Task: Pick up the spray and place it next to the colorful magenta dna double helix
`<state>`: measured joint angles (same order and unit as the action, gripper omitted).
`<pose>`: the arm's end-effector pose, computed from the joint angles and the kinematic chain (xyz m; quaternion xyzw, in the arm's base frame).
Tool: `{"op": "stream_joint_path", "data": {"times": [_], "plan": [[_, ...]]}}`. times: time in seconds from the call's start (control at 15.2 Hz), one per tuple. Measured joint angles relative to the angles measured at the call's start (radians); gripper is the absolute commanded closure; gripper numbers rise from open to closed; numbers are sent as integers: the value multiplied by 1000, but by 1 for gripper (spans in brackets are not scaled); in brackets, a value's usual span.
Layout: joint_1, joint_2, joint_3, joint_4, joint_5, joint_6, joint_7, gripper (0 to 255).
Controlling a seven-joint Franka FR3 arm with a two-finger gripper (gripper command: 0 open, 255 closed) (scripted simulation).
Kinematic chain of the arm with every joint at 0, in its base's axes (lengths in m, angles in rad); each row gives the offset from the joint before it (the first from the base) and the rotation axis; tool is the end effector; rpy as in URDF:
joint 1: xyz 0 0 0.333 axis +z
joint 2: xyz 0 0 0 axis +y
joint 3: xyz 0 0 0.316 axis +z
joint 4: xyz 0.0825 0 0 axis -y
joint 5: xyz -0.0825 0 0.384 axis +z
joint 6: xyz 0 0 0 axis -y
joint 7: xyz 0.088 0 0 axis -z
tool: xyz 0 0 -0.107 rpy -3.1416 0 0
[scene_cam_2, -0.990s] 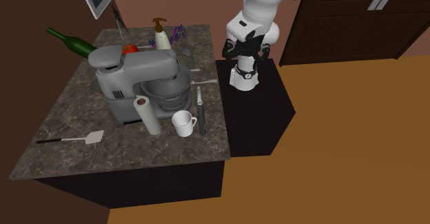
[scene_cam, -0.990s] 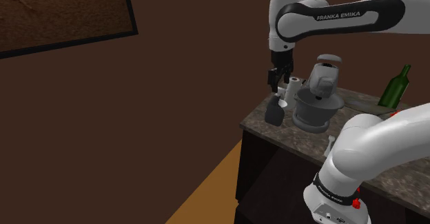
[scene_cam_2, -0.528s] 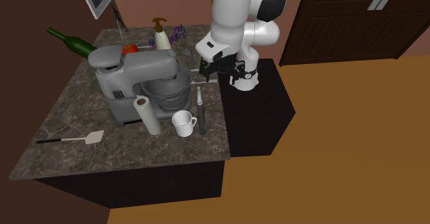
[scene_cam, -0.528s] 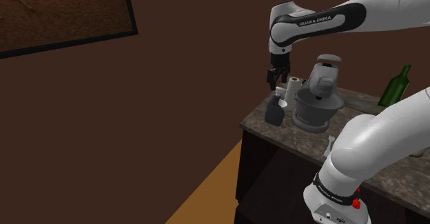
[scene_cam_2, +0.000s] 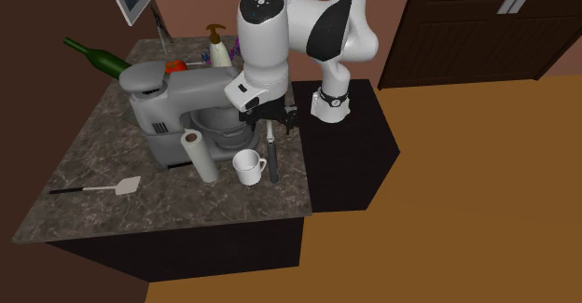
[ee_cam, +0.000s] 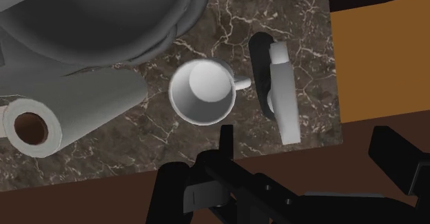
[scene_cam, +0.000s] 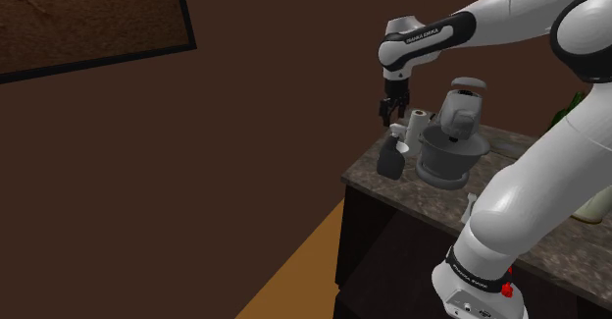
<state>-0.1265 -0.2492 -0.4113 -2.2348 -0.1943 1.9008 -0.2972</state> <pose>0.3918 -0.2581 0.4562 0.9950 -0.0756 -0.0624 0.0173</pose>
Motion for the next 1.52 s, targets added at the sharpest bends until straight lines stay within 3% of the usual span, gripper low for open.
{"op": "stream_joint_path", "data": {"times": [0.46, 0.86, 0.92, 1.52], "plan": [[-7, 27, -17, -68, -1, 95, -8, 0], [-7, 33, -19, -72, -1, 106, -10, 0], [-7, 33, -19, -72, -1, 106, -10, 255], [-7, 32, -19, -72, 0, 106, -10, 255]]}}
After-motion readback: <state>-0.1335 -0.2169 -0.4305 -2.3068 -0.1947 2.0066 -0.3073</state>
